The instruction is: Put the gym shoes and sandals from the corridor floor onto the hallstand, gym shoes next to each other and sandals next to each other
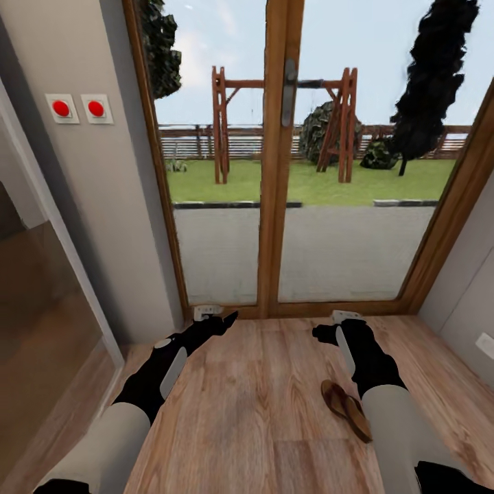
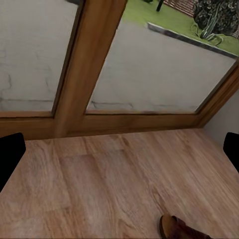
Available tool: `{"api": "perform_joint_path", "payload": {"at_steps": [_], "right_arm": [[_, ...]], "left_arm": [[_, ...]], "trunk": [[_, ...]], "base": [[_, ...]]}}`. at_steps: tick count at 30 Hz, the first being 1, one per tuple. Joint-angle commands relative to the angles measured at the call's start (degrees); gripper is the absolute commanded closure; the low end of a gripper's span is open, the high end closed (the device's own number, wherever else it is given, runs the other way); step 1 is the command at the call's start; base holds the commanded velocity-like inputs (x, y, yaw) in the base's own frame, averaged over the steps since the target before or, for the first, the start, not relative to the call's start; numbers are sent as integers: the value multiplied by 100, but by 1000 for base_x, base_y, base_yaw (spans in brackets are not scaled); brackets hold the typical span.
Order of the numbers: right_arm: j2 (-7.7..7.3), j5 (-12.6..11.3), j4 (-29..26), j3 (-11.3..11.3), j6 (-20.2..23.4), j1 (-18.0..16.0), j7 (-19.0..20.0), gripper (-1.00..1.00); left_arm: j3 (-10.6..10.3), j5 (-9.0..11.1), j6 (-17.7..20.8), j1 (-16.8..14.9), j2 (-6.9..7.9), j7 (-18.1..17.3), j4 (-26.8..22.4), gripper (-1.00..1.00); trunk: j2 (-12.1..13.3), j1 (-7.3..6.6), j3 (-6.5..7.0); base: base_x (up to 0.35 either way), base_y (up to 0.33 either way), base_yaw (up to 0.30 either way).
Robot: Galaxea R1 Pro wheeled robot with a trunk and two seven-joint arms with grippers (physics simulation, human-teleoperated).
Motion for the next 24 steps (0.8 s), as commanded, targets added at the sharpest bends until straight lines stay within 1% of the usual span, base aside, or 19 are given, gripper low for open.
{"api": "perform_joint_path", "payload": {"at_steps": [1, 6, 11, 16, 24], "right_arm": [[6, 55, -6, -18, 25, -3, 25, -100], [6, 55, -6, -18, 25, -3, 25, -100], [5, 55, -6, -20, 25, -3, 25, -100], [6, 55, -6, -20, 25, -3, 25, -100], [9, 55, -6, -21, 25, -3, 25, -100]], "left_arm": [[1, 61, 59, 0, 1, -13, -7, -100], [0, 61, 59, -2, 1, -13, -7, -100], [1, 61, 59, -1, 0, -13, -6, -100], [5, 61, 59, -1, 1, -13, -7, -100], [8, 61, 59, -3, 2, -13, -7, -100]], "trunk": [[-2, 1, -6], [-2, 1, -6], [-2, 1, -6], [-2, 1, -6], [-2, 1, -6]], "base": [[221, -253, 0], [222, -249, 0], [165, -150, 0], [91, -47, 0], [19, -9, 0]]}}
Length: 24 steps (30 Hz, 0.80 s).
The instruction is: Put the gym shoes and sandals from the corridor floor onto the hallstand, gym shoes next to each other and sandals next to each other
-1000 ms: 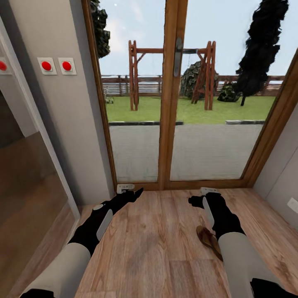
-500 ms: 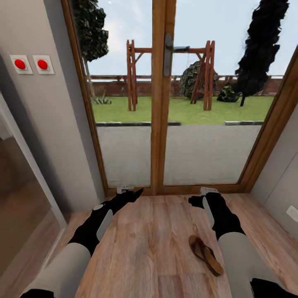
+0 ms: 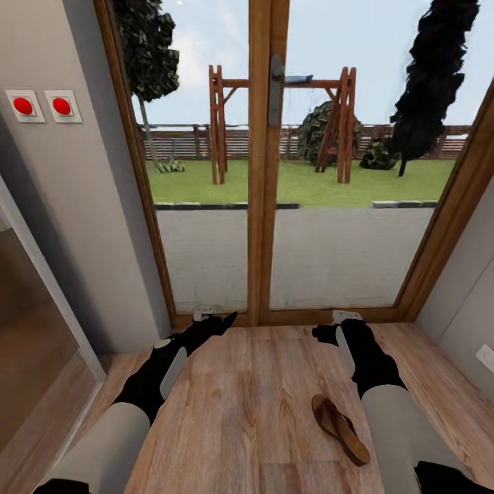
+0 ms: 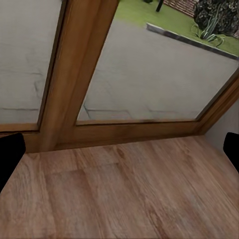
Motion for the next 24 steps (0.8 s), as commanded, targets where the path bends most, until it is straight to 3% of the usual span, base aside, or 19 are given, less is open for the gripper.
{"api": "perform_joint_path", "payload": {"at_steps": [1, 16, 24], "right_arm": [[6, 55, -7, -20, 27, -4, 24, -100], [2, 55, -7, -21, 27, -4, 24, -100], [6, 55, -7, -19, 27, -4, 24, -100]], "left_arm": [[-3, 61, 57, -4, 0, -13, -9, -100], [-6, 61, 57, -1, -3, -13, -12, -100], [-3, 61, 57, -1, 0, -13, -11, -100]], "trunk": [[-2, -1, -6], [-2, -1, -6], [-2, -1, -6]], "base": [[128, -135, 0], [59, -293, 0], [1, -75, 0]]}}
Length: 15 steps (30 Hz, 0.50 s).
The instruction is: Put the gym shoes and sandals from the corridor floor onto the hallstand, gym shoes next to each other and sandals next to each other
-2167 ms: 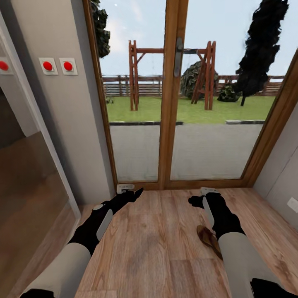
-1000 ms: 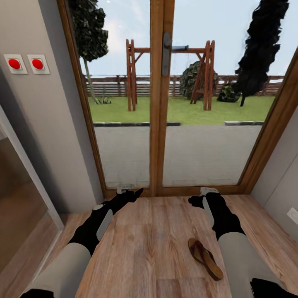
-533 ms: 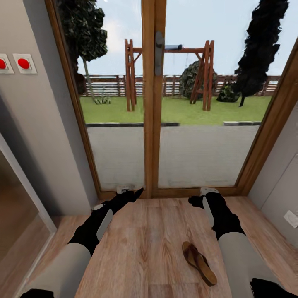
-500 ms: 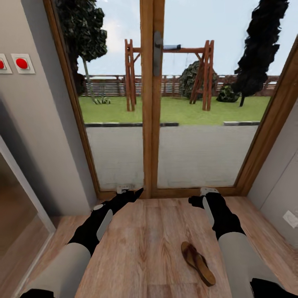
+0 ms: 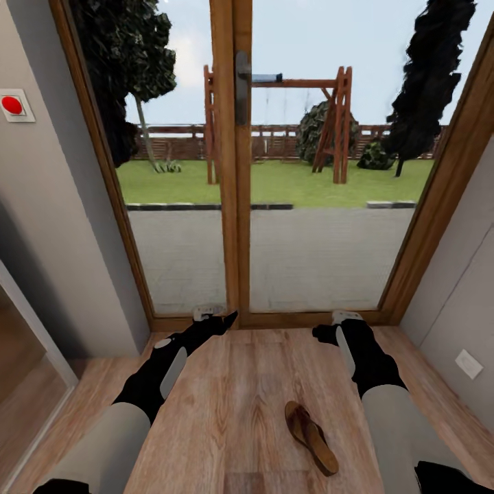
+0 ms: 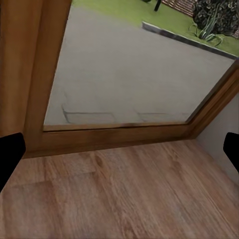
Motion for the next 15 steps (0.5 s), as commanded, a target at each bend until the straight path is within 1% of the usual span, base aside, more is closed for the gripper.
{"api": "perform_joint_path", "payload": {"at_steps": [1, 5, 10, 15], "right_arm": [[8, 55, -7, -18, 28, -4, 24, -100], [6, 55, -7, -21, 28, -4, 24, -100], [7, 55, -5, -23, 28, -4, 24, -100], [2, 55, -7, -24, 28, -4, 24, -100]], "left_arm": [[0, 61, 57, -1, 0, -13, -8, -100], [-1, 61, 57, -3, -1, -13, -8, -100], [4, 61, 57, -4, 0, -13, -7, -100], [1, 61, 57, -1, 1, -13, -5, -100]], "trunk": [[-2, -1, -6], [-2, -1, -14], [-2, -1, -31], [-2, -1, -38]], "base": [[0, -13, 0], [0, -2, 129], [0, 0, 220], [0, 0, 98]]}}
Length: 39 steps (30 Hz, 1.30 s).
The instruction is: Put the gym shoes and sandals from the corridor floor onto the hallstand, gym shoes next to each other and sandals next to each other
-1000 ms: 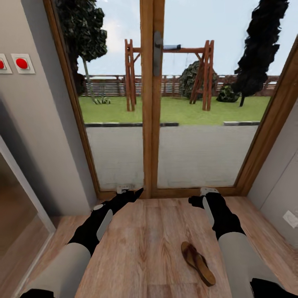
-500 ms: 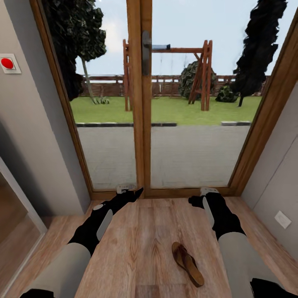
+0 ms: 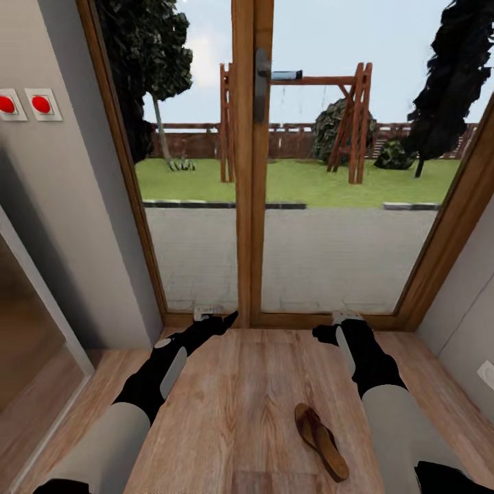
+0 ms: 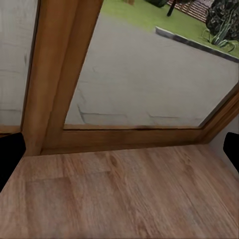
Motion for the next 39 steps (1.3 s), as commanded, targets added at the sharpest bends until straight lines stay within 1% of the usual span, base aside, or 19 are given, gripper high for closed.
{"api": "perform_joint_path", "payload": {"at_steps": [1, 10, 21, 30, 39], "right_arm": [[7, 54, -8, -19, 28, -3, 24, -100], [10, 54, -6, -24, 28, -3, 24, -100], [7, 54, -6, -27, 28, -3, 24, -100], [10, 54, -3, -25, 28, -3, 24, -100], [10, 54, 1, -24, 28, -3, 24, -100]], "left_arm": [[2, 61, 57, -2, 0, -13, -5, -100], [-2, 61, 57, -4, -1, -13, -7, -100], [-1, 61, 57, -5, 0, -13, -3, -100], [0, 61, 57, -4, 0, -13, -3, -100], [1, 61, 57, -2, 0, -13, -4, -100]], "trunk": [[-2, -1, -6], [-2, -1, -7], [-2, -1, -7], [-2, -1, -7], [-2, -1, -7]], "base": [[0, 0, 31], [61, -76, 10], [13, -13, 0], [187, -131, 0], [34, -23, 0]]}}
